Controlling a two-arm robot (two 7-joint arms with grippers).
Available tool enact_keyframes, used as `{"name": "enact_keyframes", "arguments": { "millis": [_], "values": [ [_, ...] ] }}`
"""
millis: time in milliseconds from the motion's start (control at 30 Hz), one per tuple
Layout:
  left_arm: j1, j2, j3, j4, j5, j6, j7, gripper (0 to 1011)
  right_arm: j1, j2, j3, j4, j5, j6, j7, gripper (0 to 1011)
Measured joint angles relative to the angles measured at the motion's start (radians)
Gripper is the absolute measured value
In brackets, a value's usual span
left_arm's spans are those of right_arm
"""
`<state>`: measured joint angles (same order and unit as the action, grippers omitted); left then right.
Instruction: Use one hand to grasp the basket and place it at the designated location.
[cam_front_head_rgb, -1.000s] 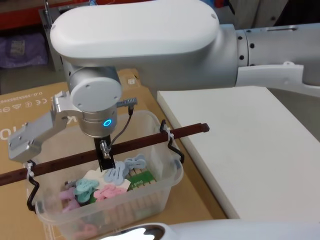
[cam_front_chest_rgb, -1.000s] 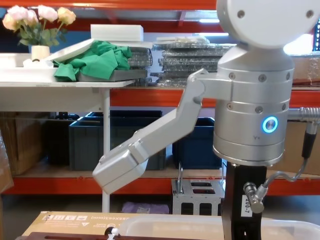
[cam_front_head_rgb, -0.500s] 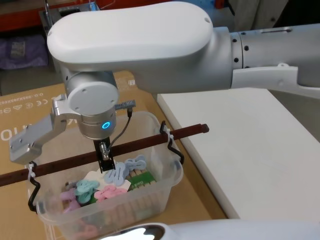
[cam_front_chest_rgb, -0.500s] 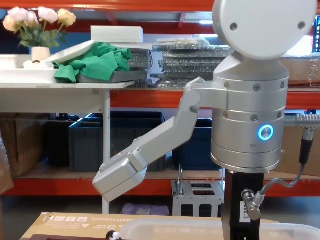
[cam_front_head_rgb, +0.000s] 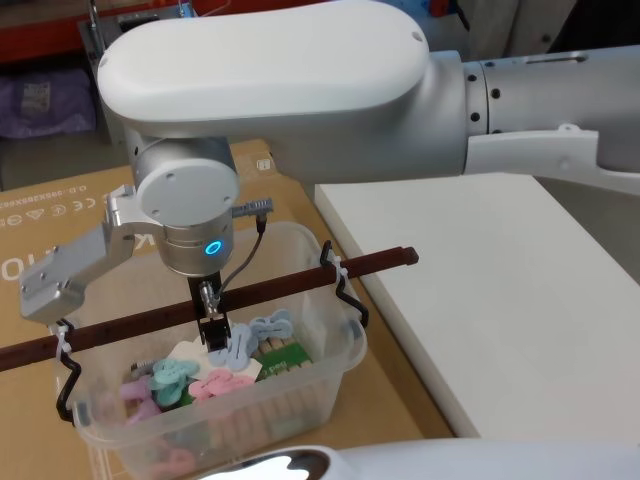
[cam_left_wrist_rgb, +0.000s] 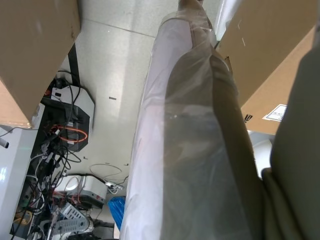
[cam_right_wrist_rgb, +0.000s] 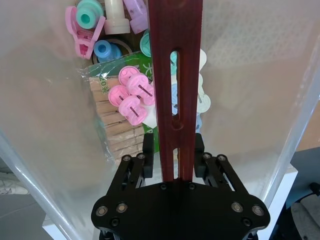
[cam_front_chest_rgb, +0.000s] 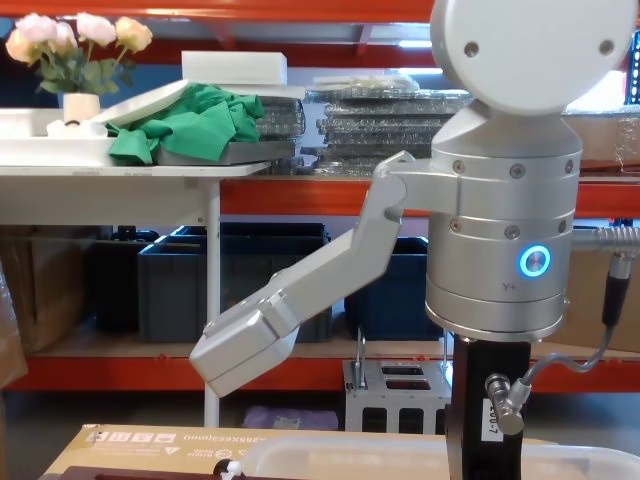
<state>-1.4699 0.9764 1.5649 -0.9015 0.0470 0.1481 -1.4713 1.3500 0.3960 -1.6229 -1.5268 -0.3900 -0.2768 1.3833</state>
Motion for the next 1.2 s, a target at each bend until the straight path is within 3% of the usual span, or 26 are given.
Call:
{"name": "enact_keyframes", "arguments": {
  "millis": [167, 367, 667, 933, 1200],
  "values": [
    [0.0, 0.0, 0.0, 0.0, 0.0, 0.0, 0.0, 0, 0.0, 0.0, 0.0, 0.0, 0.0, 0.0, 0.0, 580],
    [0.0, 0.0, 0.0, 0.0, 0.0, 0.0, 0.0, 0, 0.0, 0.003, 0.001, -0.001, 0.001, 0.0, -0.001, 747],
    [0.0, 0.0, 0.0, 0.0, 0.0, 0.0, 0.0, 0, 0.011, 0.047, 0.013, -0.039, 0.007, -0.004, -0.006, 994],
    [0.0, 0.0, 0.0, 0.0, 0.0, 0.0, 0.0, 0, 0.021, 0.08, 0.032, -0.072, 0.017, -0.007, -0.009, 1001],
    [0.0, 0.0, 0.0, 0.0, 0.0, 0.0, 0.0, 0, 0.039, 0.138, 0.068, -0.128, 0.055, -0.006, -0.005, 1002]
  ]
}}
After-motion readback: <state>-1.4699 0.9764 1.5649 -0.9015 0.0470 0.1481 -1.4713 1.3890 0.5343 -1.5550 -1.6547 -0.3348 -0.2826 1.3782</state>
